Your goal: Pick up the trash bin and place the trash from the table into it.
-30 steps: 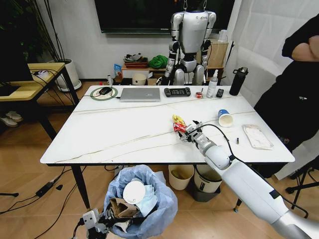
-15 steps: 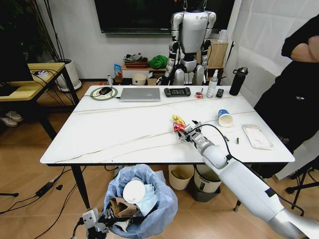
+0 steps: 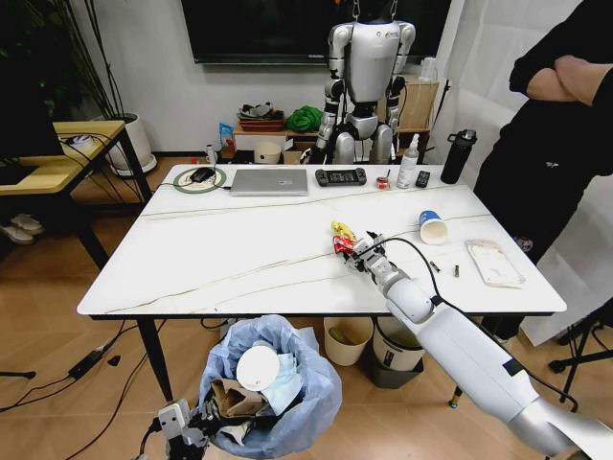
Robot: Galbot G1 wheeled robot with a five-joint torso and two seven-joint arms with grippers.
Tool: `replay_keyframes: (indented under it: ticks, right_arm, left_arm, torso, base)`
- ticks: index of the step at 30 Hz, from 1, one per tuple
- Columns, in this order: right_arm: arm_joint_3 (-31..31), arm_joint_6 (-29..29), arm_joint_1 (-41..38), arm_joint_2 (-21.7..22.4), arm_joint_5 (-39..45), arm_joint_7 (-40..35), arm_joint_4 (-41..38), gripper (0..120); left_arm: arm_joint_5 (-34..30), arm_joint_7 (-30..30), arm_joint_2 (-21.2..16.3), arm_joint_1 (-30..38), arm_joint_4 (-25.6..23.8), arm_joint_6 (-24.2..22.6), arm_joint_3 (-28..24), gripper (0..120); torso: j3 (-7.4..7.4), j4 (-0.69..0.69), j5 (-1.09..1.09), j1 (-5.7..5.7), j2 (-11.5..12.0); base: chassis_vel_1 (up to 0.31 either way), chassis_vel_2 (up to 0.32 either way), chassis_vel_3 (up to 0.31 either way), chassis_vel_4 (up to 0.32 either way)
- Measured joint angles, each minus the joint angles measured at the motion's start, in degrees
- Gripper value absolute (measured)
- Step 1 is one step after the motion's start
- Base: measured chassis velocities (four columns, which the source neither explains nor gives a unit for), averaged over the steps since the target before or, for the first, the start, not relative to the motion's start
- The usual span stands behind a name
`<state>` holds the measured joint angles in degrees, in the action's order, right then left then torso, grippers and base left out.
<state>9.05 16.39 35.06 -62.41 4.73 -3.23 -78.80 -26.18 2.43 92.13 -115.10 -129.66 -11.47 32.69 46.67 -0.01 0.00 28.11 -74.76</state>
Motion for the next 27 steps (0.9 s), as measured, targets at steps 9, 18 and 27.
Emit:
replay_keyframes:
  ticks: [9,18,27]
  right_arm:
    - [-0.01,0.12,0.00,-0.04,0.20,0.22,0.02,39]
    - [-0.16,0.22,0.01,-0.01,0.32,0.26,-0.01,11]
    - [-1.52,0.21,0.93,1.15,2.89,1.21,-2.25,9]
  left_arm:
    - [-0.07,0.00,0.00,0.01,0.00,0.01,0.03,0]
    - [-0.39,0.01,0.00,0.01,0.00,0.04,0.11,0]
    - [-0.61,0.04,0.00,-0.05,-0.04,0.04,0.13,0]
  torso:
    - [0.00,0.00,0.00,0.00,0.00]
    - [-0.01,0.00,-0.01,0.00,0.00]
    - [0.01,0.01,0.02,0.00,0.00]
  base:
    - [0.000,0.000,0.000,0.000]
    - [0.000,0.000,0.000,0.000]
    - [0.000,0.000,0.000,0.000]
